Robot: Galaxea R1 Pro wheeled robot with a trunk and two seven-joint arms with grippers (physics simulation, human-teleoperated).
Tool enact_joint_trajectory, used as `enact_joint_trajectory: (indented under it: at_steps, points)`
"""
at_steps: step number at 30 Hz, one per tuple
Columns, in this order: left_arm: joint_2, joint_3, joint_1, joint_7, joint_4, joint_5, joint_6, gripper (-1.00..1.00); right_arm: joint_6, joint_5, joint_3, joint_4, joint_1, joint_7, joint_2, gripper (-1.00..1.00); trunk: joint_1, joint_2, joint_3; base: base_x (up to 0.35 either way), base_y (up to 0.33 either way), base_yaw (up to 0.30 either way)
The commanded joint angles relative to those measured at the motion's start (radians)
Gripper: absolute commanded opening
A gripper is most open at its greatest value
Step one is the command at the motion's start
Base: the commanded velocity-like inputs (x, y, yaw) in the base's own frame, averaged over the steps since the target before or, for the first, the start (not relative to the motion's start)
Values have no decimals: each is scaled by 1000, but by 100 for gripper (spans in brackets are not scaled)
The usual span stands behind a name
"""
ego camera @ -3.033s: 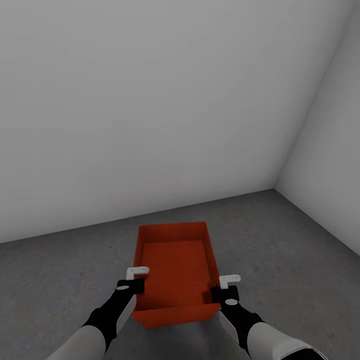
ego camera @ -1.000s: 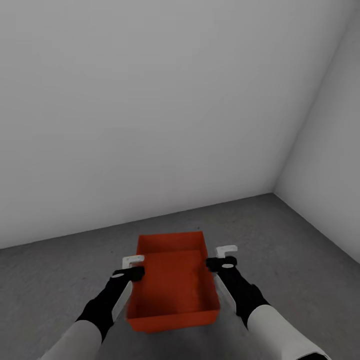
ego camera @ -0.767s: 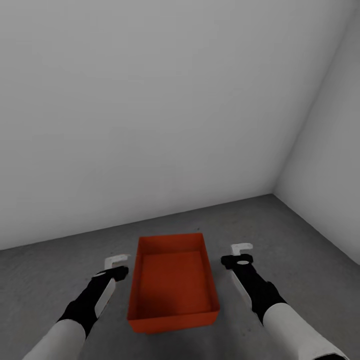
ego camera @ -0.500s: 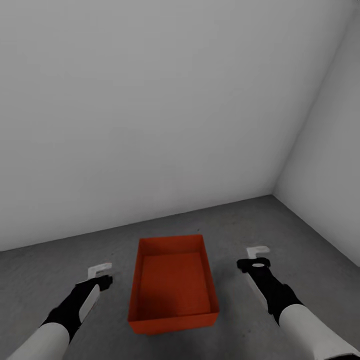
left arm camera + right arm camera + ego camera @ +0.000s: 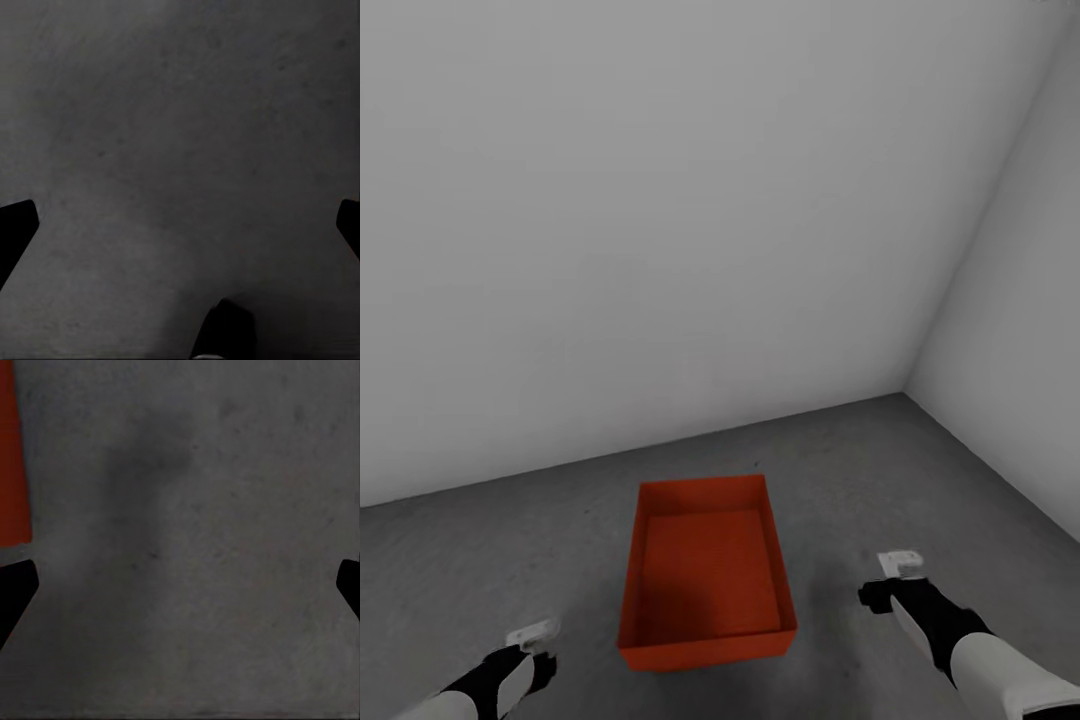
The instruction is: Move the two storage containers from the living room to the garage. In the garage, place one container on the floor and stack the other container on top of it (either order is fine).
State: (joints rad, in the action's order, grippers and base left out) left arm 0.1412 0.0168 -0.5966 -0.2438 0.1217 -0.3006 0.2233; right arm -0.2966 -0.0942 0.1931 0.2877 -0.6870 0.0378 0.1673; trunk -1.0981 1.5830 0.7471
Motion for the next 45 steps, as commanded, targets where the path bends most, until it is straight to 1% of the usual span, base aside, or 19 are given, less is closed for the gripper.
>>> enact_joint_trajectory:
  at_steps: [1, 4, 11, 12, 15, 16, 18, 19, 21, 22, 23, 24, 25, 28, 30, 33, 37, 41, 45]
  points:
    - [0, 1, 0, -4, -28, -5, -19, 100, -5, -10, 8, -16, 0, -8, 1, 100, 4, -7, -2, 0, 0, 0]
    - [-1, 0, 0, -3, -66, -6, -47, 100, -3, -11, 9, -52, 0, -21, 1, 100, 16, -28, -12, 0, 0, 0]
    - [-9, 0, 1, 4, -112, -7, -65, 100, 8, -14, 9, -139, 0, -30, -6, 100, 42, -77, -34, 0, 0, 0]
    - [-12, 0, 1, 13, -116, -7, -65, 100, 10, -14, 10, -176, 0, -31, -9, 100, 46, -84, -37, 0, 0, 0]
    - [-17, 0, 2, 32, -119, -8, -65, 100, 18, -15, 10, -243, 3, -32, -12, 100, 58, -105, -46, 0, 0, 0]
    - [-20, 0, 2, 45, -120, -8, -64, 100, 32, -14, 10, -272, 3, -32, -12, 100, 62, -112, -49, 0, 0, 0]
    - [-23, 0, 3, 56, -120, -8, -64, 100, 53, -15, 10, -290, 2, -33, -13, 100, 69, -126, -56, 0, 0, 0]
    - [-25, 0, 4, 64, -121, -8, -65, 100, 80, -14, 9, -301, 2, -33, -14, 100, 73, -133, -59, 0, 0, 0]
    - [-28, 0, 7, 69, -121, -8, -66, 100, 110, -15, 9, -307, 5, -32, -14, 100, 81, -147, -65, 0, 0, 0]
    - [-32, 0, 13, 72, -121, -8, -68, 100, 139, -15, 9, -312, 13, -32, -15, 100, 85, -154, -68, 0, 0, 0]
    - [-34, 0, 17, 73, -121, -8, -69, 100, 152, -16, 9, -314, 21, -32, -15, 100, 88, -161, -71, 0, 0, 0]
    - [-37, 0, 26, 75, -121, -8, -72, 100, 172, -16, 8, -316, 40, -31, -16, 100, 92, -168, -75, 0, 0, 0]
    - [-38, 0, 31, 76, -121, -8, -73, 100, 180, -16, 8, -317, 52, -30, -16, 100, 96, -175, -78, 0, 0, 0]
    - [-44, 1, 47, 77, -122, -8, -76, 100, 206, -16, 8, -319, 114, -29, -22, 100, 108, -196, -87, 0, 0, 0]
    - [-46, 1, 53, 78, -121, -8, -77, 100, 212, -17, 7, -320, 140, -28, -32, 100, 115, -210, -93, 0, 0, 0]
    - [-47, 1, 66, 78, -122, -8, -77, 100, 217, -18, 7, -321, 158, -28, -39, 100, 127, -231, -103, 0, 0, 0]
    - [-50, 0, 89, 78, -121, -7, -78, 100, 224, -19, 7, -321, 166, -27, -43, 100, 142, -259, -115, 0, 0, 0]
    - [-54, 0, 99, 78, -122, -6, -78, 100, 226, -19, 6, -321, 176, -25, -45, 100, 157, -287, -128, 0, 0, 0]
    - [-62, 0, 103, 77, -121, -7, -77, 100, 235, -19, 7, -321, 225, -24, -49, 100, 173, -315, -140, 0, 0, 0]
